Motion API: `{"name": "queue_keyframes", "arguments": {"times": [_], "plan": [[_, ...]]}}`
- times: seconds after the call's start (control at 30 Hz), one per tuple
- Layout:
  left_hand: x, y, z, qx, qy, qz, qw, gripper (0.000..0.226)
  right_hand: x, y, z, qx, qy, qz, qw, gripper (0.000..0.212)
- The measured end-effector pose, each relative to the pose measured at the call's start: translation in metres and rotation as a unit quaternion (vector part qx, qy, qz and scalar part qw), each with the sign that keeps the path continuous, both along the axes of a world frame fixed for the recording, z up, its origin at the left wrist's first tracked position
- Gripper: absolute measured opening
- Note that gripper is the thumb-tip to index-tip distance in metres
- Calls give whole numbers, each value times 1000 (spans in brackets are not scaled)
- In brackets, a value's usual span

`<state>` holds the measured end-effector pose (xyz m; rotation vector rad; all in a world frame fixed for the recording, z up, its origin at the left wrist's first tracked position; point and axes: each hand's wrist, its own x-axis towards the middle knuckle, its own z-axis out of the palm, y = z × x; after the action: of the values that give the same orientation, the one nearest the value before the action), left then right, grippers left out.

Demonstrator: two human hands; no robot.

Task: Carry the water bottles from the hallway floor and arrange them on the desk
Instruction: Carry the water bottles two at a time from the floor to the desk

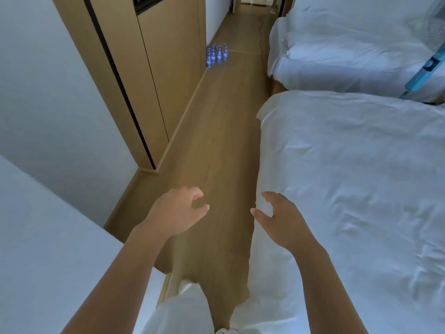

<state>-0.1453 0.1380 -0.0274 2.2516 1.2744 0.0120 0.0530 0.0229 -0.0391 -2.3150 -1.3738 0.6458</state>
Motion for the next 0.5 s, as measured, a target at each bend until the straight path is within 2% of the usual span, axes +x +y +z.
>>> {"name": "queue_keyframes", "arguments": {"times": [0.3,0.5], "plan": [[81,183,0,4,-9,-8,1000,44,65,181,-3,-6,-21,22,1000,56],[131,302,15,-3,-6,-36,999,45,102,302,7,-29,-17,15,999,47]]}}
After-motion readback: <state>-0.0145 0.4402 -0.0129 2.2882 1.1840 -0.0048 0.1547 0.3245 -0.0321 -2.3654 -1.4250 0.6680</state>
